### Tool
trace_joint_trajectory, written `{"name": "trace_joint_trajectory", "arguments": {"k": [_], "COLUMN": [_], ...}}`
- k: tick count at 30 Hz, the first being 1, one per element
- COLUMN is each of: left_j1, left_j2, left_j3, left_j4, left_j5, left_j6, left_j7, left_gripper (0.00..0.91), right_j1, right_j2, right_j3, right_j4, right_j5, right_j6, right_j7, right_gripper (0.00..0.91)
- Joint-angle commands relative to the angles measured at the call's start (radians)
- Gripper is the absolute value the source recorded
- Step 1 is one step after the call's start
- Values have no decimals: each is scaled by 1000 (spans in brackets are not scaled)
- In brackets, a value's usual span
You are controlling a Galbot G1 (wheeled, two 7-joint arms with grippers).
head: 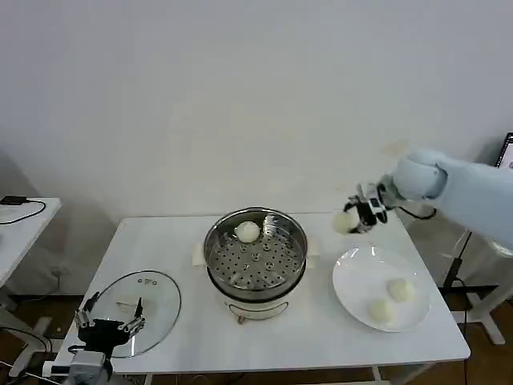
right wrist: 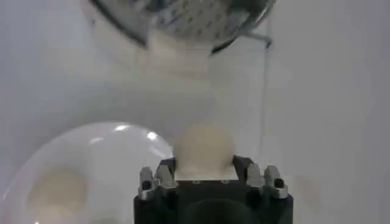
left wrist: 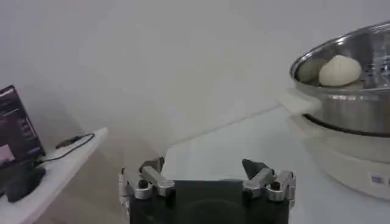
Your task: Take steamed baozi put them in steamer then cover it.
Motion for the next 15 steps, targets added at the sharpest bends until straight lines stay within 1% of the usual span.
{"name": "trace_joint_trajectory", "arguments": {"k": [1, 2, 4, 5, 7, 10, 15], "left_j1": [-27, -30, -34, -36, -40, -43, -47], "left_j2": [6, 8, 10, 9, 9, 9, 11], "left_j3": [-10, -15, -18, -18, -20, -23, -34], "left_j4": [2, 1, 0, -1, -3, -5, -5], "left_j5": [-4, -4, -3, -3, -2, -3, -8], "left_j6": [2, 3, 4, 4, 6, 7, 6], "left_j7": [1, 1, 1, 1, 0, 1, 2], "left_gripper": [907, 907, 907, 907, 907, 907, 907], "right_j1": [113, 104, 65, 57, 28, 3, -32], "right_j2": [362, 380, 454, 470, 533, 591, 671], "right_j3": [-43, -36, -22, -20, -18, -20, -32], "right_j4": [-12, -21, -53, -62, -84, -114, -162], "right_j5": [276, 283, 304, 308, 328, 373, 391], "right_j6": [-173, -185, -208, -216, -237, -273, -329], "right_j7": [74, 77, 91, 95, 107, 128, 136], "right_gripper": [645, 645, 645, 645, 655, 645, 645]}}
